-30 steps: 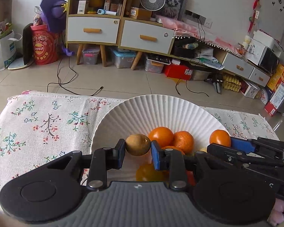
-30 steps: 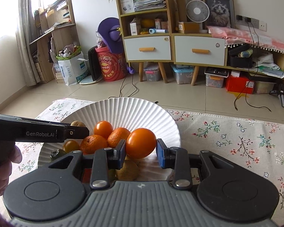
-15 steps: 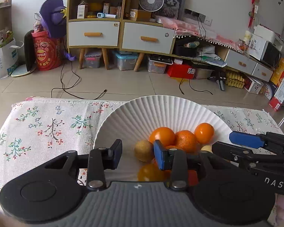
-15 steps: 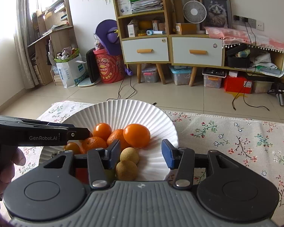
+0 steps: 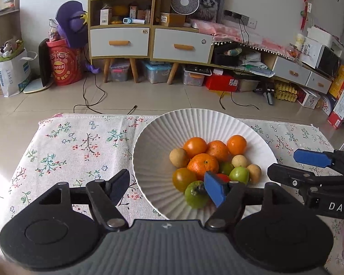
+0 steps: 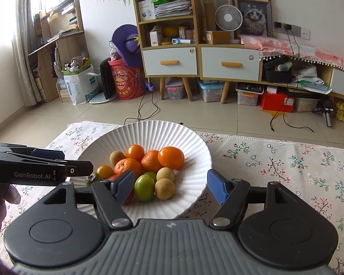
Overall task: Organize fruits
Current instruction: 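Open the left tool to drop the brown fruit in the bowl while the right tool releases the orange tomato, then move both tools back from the bowl over the last fruits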
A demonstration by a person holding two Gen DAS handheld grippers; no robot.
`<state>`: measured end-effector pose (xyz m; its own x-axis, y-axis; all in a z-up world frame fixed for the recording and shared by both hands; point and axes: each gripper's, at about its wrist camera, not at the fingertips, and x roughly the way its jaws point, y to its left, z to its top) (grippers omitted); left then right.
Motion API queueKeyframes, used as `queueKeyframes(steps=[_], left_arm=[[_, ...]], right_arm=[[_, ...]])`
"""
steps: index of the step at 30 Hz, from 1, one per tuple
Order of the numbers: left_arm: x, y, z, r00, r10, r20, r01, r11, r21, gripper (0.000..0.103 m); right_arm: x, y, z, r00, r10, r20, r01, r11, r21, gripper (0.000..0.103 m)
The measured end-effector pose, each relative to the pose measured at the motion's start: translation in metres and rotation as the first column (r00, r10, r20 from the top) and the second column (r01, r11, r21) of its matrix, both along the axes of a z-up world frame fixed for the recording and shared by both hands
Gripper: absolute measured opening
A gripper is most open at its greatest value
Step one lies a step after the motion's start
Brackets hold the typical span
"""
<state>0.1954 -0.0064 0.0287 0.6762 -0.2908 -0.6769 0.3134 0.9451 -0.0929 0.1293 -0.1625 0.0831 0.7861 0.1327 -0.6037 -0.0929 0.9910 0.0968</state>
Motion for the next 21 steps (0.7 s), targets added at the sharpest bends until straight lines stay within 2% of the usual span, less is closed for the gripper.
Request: queueKeyframes(steps=[6, 10, 21], left_arm=[[-0.019, 0.008, 0.004, 1.0, 0.01, -0.001, -0.01, 1.0, 0.016, 0.09], [-0.029, 0.012, 0.003, 1.0, 0.012, -0.006, -0.012, 0.999, 0.04, 0.095], [-0.051, 0.027, 0.004, 0.998, 0.052, -0.038, -0.051, 0.998, 0.021, 0.1]], right_arm=[[-0.015, 0.006, 0.008, 1.0, 0.009, 0.0, -0.009, 1.0, -0.016, 0.078], [-0.026, 0.008, 0.009, 1.0, 0.006, -0.003, -0.006, 1.0, -0.007, 0.084], [-0.046, 0.005, 0.007, 0.999, -0.046, -0.026, 0.046, 0.999, 0.019, 0.095]])
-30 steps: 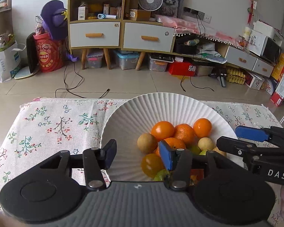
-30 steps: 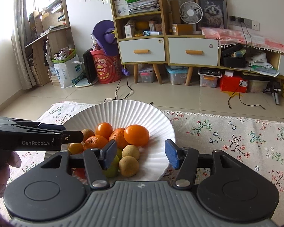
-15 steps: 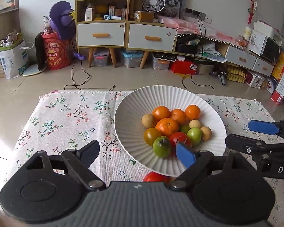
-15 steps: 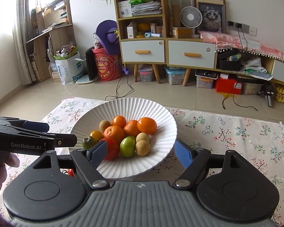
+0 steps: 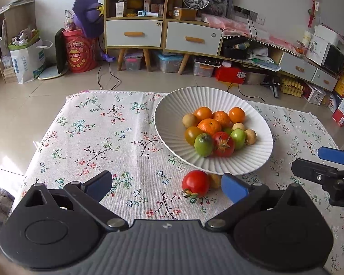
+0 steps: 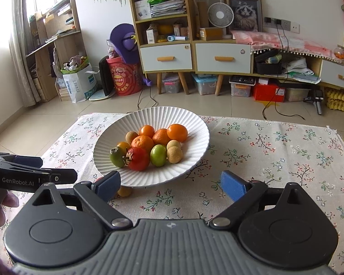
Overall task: Organize fruits
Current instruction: 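Move both tools back from the bowl over the last fruits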
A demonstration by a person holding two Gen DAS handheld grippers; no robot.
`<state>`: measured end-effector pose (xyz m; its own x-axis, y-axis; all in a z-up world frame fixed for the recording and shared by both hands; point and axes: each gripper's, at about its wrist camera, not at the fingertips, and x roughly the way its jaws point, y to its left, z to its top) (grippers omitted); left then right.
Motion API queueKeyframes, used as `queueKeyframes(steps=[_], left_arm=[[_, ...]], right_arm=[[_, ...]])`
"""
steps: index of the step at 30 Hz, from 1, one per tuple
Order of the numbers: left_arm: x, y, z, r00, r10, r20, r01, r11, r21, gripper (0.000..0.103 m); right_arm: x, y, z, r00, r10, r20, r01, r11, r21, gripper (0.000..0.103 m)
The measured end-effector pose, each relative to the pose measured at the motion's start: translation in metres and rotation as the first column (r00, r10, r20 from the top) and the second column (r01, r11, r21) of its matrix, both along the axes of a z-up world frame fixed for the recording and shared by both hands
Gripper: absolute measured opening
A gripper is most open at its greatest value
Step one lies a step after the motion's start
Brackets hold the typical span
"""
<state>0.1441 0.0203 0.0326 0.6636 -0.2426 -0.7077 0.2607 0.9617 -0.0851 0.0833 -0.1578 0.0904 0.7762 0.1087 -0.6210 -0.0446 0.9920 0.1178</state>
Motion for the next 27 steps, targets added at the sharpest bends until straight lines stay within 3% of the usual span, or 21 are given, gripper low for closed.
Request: queueKeyframes(steps=[7, 10, 17, 27], left_arm=[[-0.014, 0.004, -0.008, 0.999, -0.025, 0.032, 0.024, 0.999, 0.027, 0.1], [-0.02, 0.006, -0.015, 0.999, -0.036, 0.018, 0.035, 0.998, 0.05, 0.1], [-0.028, 0.016, -0.027, 0.999, -0.028, -0.018, 0.029, 0.999, 0.023, 0.1], [-0.029, 0.011, -0.05, 1.0, -0.02, -0.013, 0.021, 0.998, 0.065, 0.1]], right_arm=[[-0.016, 0.001, -0.01, 1.0, -0.022, 0.0, 0.022, 0.999, 0.029, 0.098], [-0.021, 0.005, -0.016, 0.999, -0.032, 0.009, 0.032, 0.999, 0.005, 0.098], [-0.023, 0.006, -0.028, 0.998, -0.056, -0.025, 0.057, 0.998, 0.015, 0.1], [-0.02, 0.009, -0.047, 0.996, -0.061, -0.059, 0.058, 0.997, -0.053, 0.102]])
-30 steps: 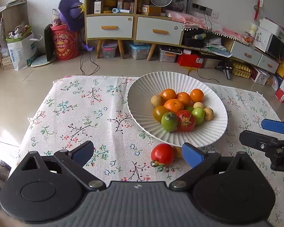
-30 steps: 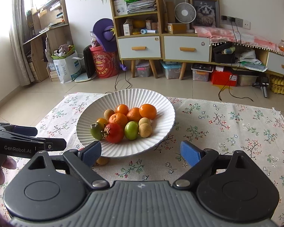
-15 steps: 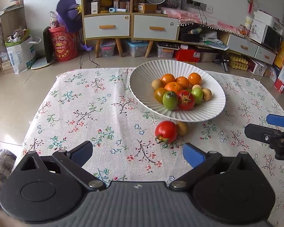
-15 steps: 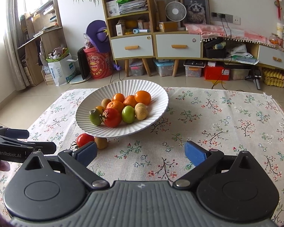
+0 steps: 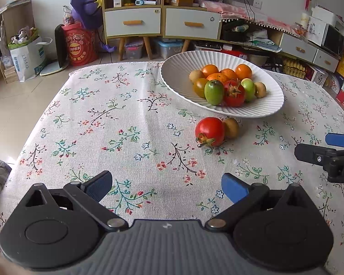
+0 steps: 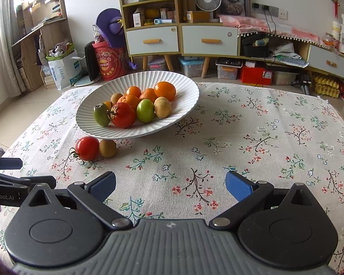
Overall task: Organize fruits
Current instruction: 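Move both tools back from the bowl over the last fruits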
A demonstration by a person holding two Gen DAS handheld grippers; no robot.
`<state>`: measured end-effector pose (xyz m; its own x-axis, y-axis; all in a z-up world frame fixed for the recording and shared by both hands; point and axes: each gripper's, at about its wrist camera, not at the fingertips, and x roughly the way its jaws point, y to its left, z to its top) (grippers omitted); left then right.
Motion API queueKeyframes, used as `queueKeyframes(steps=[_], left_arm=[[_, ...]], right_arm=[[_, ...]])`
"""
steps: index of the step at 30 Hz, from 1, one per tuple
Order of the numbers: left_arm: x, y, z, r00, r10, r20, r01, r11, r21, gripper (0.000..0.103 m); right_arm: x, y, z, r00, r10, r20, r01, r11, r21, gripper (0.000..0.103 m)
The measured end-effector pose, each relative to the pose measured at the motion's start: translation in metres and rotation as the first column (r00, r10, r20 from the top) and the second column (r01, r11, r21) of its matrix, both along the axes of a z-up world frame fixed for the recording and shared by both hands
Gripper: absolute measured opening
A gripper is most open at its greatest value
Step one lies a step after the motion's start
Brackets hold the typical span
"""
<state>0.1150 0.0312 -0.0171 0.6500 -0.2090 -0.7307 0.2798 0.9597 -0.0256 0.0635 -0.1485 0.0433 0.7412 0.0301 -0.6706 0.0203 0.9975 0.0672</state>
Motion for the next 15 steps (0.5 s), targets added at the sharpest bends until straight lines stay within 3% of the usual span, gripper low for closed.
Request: queueKeyframes(steps=[15], left_arm=[[0.005, -0.01, -0.016, 0.999, 0.026, 0.038, -0.027, 1.0, 0.013, 0.1]], right_arm=[[0.002, 0.006, -0.007, 0.999, 0.042, -0.019, -0.043, 0.998, -0.051, 0.102]])
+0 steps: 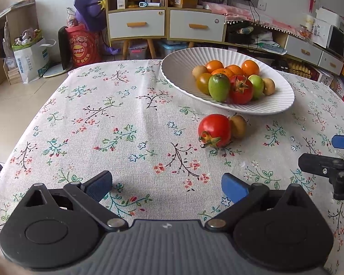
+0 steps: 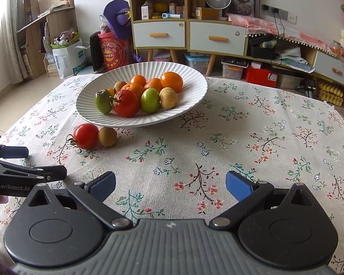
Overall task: Organize fruits
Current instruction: 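Move both tools back from the bowl over the last fruits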
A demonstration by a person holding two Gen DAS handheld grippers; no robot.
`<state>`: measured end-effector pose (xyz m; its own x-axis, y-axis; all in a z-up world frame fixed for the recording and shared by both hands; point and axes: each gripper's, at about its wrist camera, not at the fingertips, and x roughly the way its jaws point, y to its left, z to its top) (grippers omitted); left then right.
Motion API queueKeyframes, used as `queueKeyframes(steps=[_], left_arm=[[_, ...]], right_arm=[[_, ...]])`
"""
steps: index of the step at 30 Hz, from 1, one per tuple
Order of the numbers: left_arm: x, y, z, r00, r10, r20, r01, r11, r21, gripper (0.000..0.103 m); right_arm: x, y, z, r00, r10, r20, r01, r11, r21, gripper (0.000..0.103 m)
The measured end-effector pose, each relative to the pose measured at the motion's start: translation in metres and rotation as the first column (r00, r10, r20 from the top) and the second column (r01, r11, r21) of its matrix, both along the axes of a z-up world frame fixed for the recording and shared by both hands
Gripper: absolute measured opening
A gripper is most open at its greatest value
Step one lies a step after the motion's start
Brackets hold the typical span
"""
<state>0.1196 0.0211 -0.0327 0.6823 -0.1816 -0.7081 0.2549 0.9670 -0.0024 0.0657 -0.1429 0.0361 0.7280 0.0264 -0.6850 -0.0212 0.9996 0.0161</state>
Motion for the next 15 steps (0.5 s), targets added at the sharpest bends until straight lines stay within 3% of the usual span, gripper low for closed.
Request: queueKeyframes(steps=[15], left_arm=[[0.012, -0.033, 0.003, 0.999, -0.026, 0.045, 0.026, 1.0, -0.01, 0.099]], right_arm=[[0.004, -0.001, -0.005, 1.0, 0.011, -0.028, -0.011, 1.0, -0.024, 0.102]])
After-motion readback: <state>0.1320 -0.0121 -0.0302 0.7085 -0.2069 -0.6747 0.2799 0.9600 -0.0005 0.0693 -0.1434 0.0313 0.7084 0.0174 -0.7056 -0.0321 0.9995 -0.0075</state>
